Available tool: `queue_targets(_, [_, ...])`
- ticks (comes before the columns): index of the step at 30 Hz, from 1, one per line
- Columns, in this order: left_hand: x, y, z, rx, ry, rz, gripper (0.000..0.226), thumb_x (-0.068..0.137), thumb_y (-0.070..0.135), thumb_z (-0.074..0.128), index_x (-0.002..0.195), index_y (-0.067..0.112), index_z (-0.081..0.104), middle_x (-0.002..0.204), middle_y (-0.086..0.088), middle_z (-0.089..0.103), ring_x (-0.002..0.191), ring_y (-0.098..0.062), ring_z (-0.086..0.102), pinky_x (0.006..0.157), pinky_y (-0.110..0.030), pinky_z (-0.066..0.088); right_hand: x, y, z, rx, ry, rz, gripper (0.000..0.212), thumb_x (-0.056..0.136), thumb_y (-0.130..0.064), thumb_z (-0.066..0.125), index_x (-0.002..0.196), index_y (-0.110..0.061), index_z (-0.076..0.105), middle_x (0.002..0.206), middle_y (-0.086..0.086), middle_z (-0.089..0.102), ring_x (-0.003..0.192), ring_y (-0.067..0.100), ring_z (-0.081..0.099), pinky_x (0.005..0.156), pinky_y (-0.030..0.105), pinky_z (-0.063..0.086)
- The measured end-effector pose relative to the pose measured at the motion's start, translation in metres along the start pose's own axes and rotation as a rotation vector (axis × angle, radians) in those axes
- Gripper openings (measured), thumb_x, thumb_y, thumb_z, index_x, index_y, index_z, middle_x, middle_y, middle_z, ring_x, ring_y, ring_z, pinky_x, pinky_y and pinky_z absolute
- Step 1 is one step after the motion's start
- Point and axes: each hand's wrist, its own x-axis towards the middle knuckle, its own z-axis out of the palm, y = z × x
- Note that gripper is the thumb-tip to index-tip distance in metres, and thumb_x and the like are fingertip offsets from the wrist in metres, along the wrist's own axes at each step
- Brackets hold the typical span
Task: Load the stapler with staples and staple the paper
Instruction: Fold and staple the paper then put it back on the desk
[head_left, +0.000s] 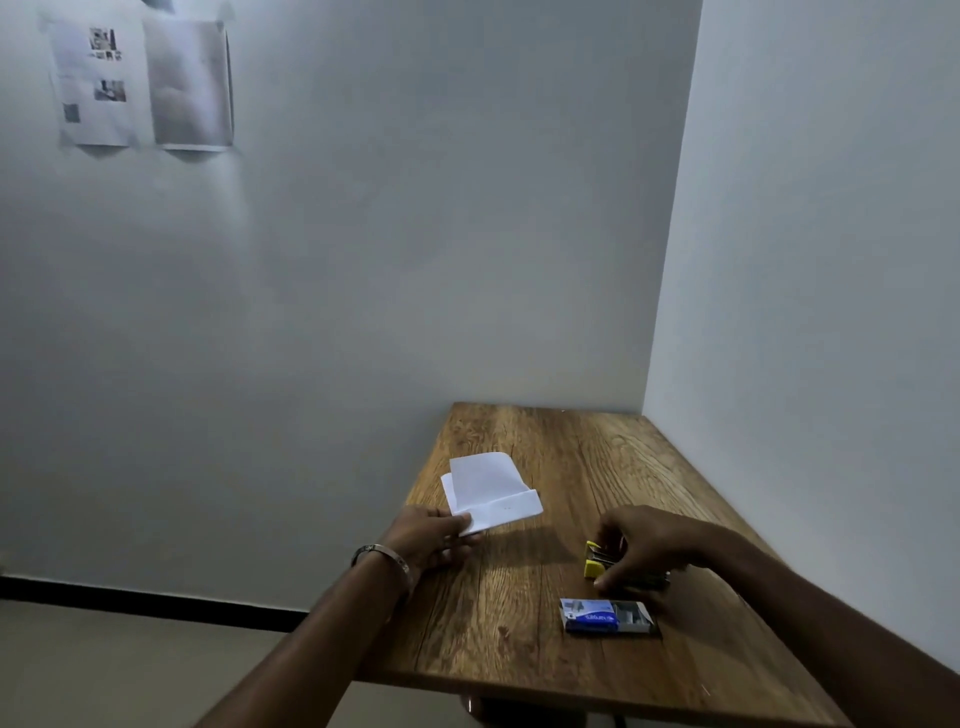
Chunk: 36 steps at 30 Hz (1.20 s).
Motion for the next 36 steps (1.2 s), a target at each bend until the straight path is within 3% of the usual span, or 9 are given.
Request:
queue_targets(5, [-0.002, 0.001, 0.000, -0.019, 0.005, 0.000, 0.024, 0.089, 0.006, 0.067, 0.109, -0.007, 0.063, 0.089, -0.023, 0.074, 0.067, -0.021, 0.071, 0.057, -0.026, 0.060, 0.002, 0.002, 0.007, 0.068, 0.091, -0.047, 0.044, 0.081, -0.036, 0.080, 0.115, -0.019, 0.059, 0.112, -0.004, 0.062, 0.098, 0.009, 0.059, 0.081, 0.021, 0.051])
queue_targets(9, [-0.002, 0.001, 0.000, -0.044, 0.012, 0.003, 0.023, 0.089, 0.004, 0.067, 0.108, -0.007, 0.063, 0.089, -0.023, 0.075, 0.069, -0.022, 0.072, 0.058, -0.027, 0.060, 0.004, -0.006, 0.007, 0.332, 0.288, -0.115, 0.035, 0.083, -0.035, 0.078, 0.110, -0.021, 0.060, 0.107, -0.002, 0.066, 0.095, 0.010, 0.064, 0.079, 0.023, 0.055])
queue_targets(15, [0.000, 0.000, 0.001, -0.050, 0.029, 0.008, 0.023, 0.088, 0.005, 0.068, 0.107, -0.007, 0.063, 0.090, -0.024, 0.075, 0.070, -0.023, 0.072, 0.062, -0.028, 0.060, 0.015, -0.026, 0.014, 0.601, 0.405, -0.180, 0.045, 0.072, -0.039, 0.087, 0.103, -0.029, 0.056, 0.096, 0.001, 0.067, 0.069, 0.009, 0.065, 0.052, 0.021, 0.052])
queue_targets(20, [-0.002, 0.001, -0.001, -0.069, 0.030, 0.006, 0.015, 0.089, 0.004, 0.067, 0.099, -0.006, 0.063, 0.082, -0.022, 0.075, 0.061, -0.020, 0.072, 0.057, -0.027, 0.060, 0.027, -0.037, 0.022, 0.521, 0.323, -0.164, 0.051, 0.062, -0.047, 0.091, 0.096, -0.030, 0.057, 0.094, -0.005, 0.068, 0.072, 0.004, 0.066, 0.055, 0.012, 0.049])
queue_targets(24, [-0.003, 0.002, -0.001, -0.087, 0.041, 0.001, 0.019, 0.089, 0.002, 0.066, 0.104, -0.008, 0.061, 0.086, -0.024, 0.074, 0.060, -0.020, 0.073, 0.050, -0.025, 0.058, 0.031, -0.041, 0.029, 0.499, 0.289, -0.158, 0.050, 0.066, -0.045, 0.089, 0.100, -0.031, 0.055, 0.102, -0.006, 0.067, 0.087, 0.007, 0.068, 0.064, 0.015, 0.051])
queue_targets(30, [-0.001, 0.000, 0.000, -0.089, 0.053, 0.019, 0.018, 0.089, 0.003, 0.067, 0.102, -0.009, 0.062, 0.088, -0.025, 0.074, 0.066, -0.022, 0.074, 0.060, -0.028, 0.061, 0.030, -0.049, 0.034, 0.535, 0.232, -0.159, 0.046, 0.073, -0.040, 0.086, 0.106, -0.036, 0.054, 0.101, -0.005, 0.069, 0.083, 0.008, 0.072, 0.064, 0.016, 0.054])
queue_targets(33, [0.000, -0.001, 0.001, -0.082, 0.063, 0.027, 0.019, 0.089, 0.004, 0.067, 0.103, -0.009, 0.063, 0.090, -0.024, 0.074, 0.065, -0.021, 0.073, 0.059, -0.027, 0.061, 0.031, -0.053, 0.035, 0.639, 0.181, -0.148, 0.044, 0.080, -0.039, 0.081, 0.112, -0.026, 0.054, 0.099, -0.001, 0.070, 0.077, 0.006, 0.072, 0.063, 0.017, 0.055])
queue_targets(35, [0.000, -0.001, 0.001, -0.084, 0.072, 0.027, 0.019, 0.088, 0.004, 0.068, 0.103, -0.009, 0.063, 0.091, -0.025, 0.074, 0.065, -0.021, 0.073, 0.058, -0.027, 0.061, 0.030, -0.059, 0.035, 0.727, 0.147, -0.128, 0.043, 0.088, -0.051, 0.067, 0.112, -0.016, 0.057, 0.091, 0.003, 0.069, 0.065, 0.004, 0.069, 0.057, 0.018, 0.052])
queue_targets(36, [0.000, -0.001, 0.001, -0.090, 0.076, 0.029, 0.019, 0.088, 0.003, 0.067, 0.102, -0.009, 0.063, 0.092, -0.025, 0.074, 0.066, -0.021, 0.073, 0.057, -0.027, 0.061, 0.031, -0.062, 0.034, 0.750, 0.139, -0.111, 0.054, 0.090, -0.059, 0.056, 0.111, -0.010, 0.059, 0.086, 0.004, 0.067, 0.062, 0.005, 0.066, 0.054, 0.020, 0.051])
